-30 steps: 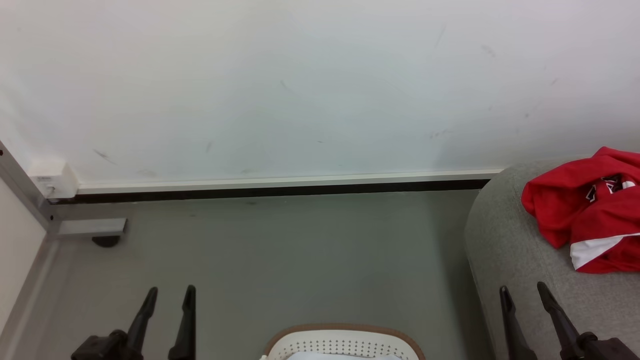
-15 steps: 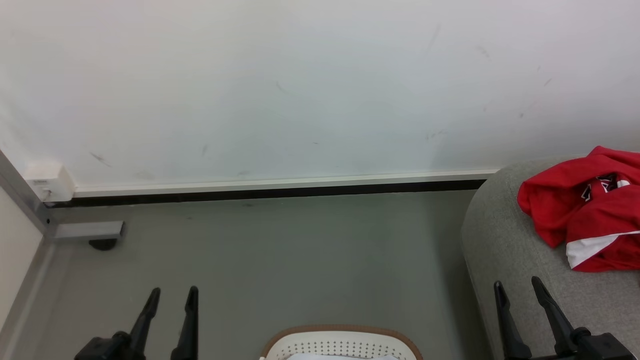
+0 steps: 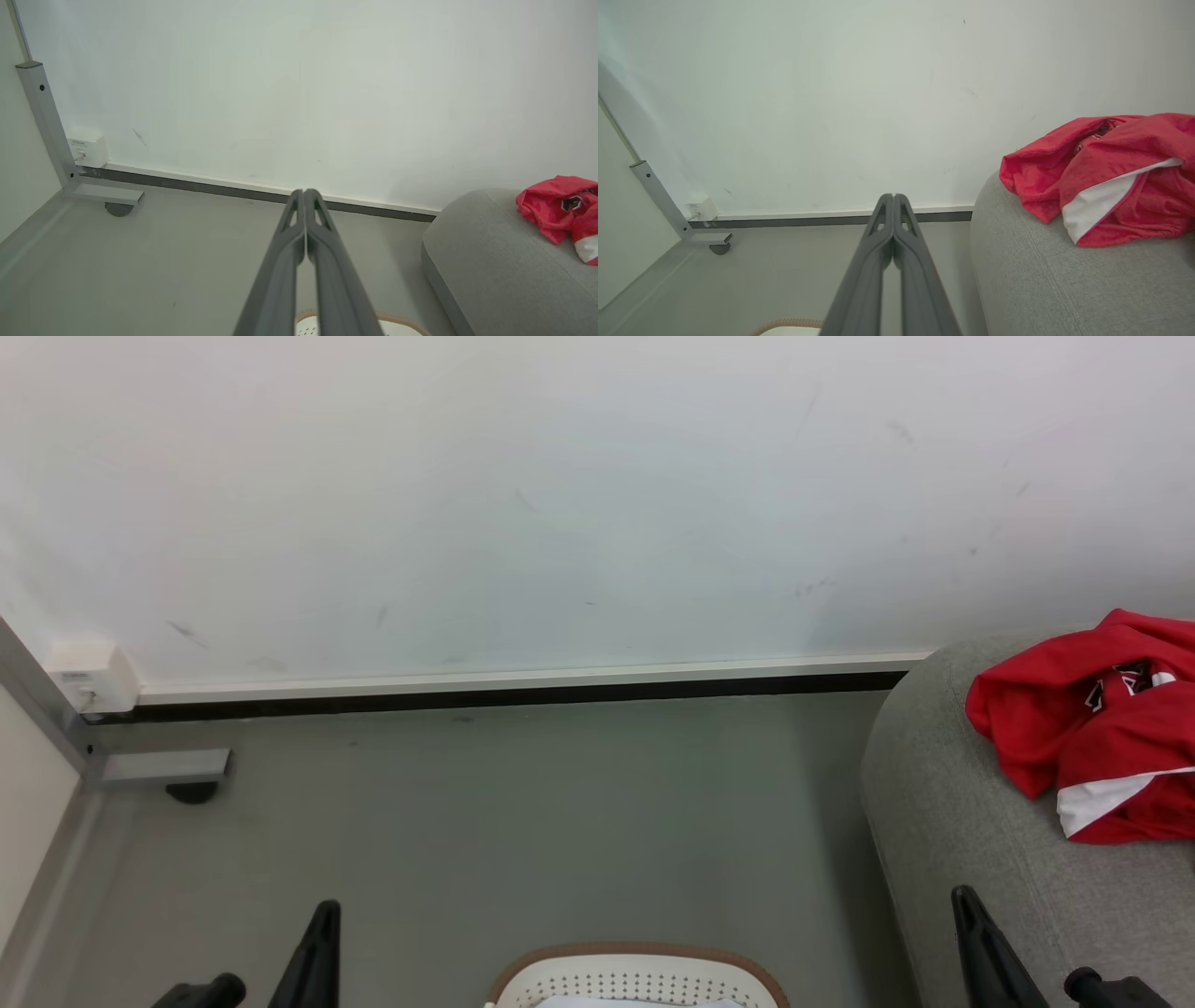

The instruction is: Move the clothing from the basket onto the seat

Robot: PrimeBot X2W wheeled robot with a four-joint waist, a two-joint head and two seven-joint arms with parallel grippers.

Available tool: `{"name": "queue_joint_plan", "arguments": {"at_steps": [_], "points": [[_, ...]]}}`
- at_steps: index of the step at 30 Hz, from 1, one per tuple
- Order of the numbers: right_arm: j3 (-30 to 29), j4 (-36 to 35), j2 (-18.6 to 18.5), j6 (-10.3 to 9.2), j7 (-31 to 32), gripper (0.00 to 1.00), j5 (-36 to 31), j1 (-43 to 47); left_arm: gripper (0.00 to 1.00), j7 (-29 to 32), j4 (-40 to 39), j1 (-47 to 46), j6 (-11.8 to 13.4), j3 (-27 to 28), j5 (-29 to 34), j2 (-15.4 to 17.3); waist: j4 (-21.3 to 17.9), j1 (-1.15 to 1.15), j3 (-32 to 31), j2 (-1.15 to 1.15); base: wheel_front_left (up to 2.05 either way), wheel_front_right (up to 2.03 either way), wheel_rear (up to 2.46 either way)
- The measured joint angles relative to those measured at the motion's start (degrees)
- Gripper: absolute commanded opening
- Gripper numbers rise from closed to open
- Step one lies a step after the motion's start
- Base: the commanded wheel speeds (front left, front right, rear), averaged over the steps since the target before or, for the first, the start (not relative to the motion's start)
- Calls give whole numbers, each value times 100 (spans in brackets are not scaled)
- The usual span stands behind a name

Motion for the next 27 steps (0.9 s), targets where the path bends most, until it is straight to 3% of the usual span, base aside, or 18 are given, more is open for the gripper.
{"name": "queue_joint_plan", "arguments": {"at_steps": [27], "points": [[-189, 80, -89, 0, 526, 0, 2729, -205, 0, 666, -4, -192, 36, 257, -2504, -99, 36, 0, 19, 0, 0, 0, 0]]}}
